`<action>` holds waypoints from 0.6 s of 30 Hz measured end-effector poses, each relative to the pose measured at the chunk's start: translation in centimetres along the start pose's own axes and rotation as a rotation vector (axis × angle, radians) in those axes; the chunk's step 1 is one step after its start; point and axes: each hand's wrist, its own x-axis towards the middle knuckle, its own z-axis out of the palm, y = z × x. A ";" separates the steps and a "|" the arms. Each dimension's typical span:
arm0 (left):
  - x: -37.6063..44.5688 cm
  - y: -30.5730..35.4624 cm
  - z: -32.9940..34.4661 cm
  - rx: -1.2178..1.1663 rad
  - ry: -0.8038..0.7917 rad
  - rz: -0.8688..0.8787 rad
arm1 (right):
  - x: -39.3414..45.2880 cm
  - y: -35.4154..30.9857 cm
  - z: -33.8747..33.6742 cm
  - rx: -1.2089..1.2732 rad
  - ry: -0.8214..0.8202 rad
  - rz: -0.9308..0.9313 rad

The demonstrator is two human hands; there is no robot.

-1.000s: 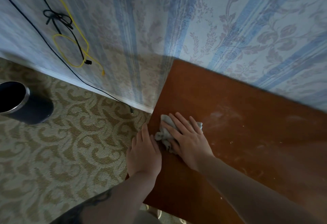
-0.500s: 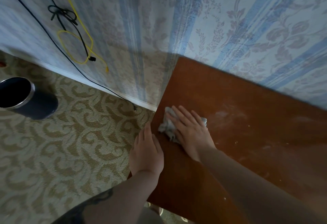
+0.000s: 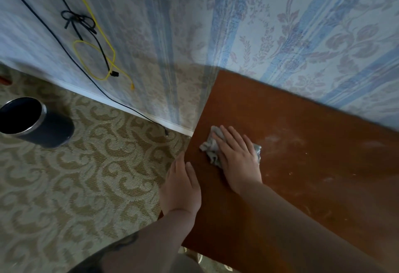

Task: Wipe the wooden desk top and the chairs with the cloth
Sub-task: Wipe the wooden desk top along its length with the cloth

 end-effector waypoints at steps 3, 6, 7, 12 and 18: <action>0.0 -0.2 0.1 -0.029 0.003 0.000 | -0.2 -3.8 0.8 0.133 0.059 0.152; 0.1 -0.1 0.0 -0.045 0.011 -0.011 | -3.0 -3.0 0.8 0.033 -0.053 -0.206; 0.1 -0.1 0.0 -0.040 0.010 -0.009 | -3.3 -1.6 0.4 -0.018 -0.113 -0.350; 0.1 0.0 0.1 -0.029 0.003 0.001 | 0.4 1.1 -0.4 -0.039 -0.098 -0.276; 0.0 -0.1 0.0 -0.044 0.008 -0.012 | -1.4 -5.4 0.9 0.154 -0.044 -0.113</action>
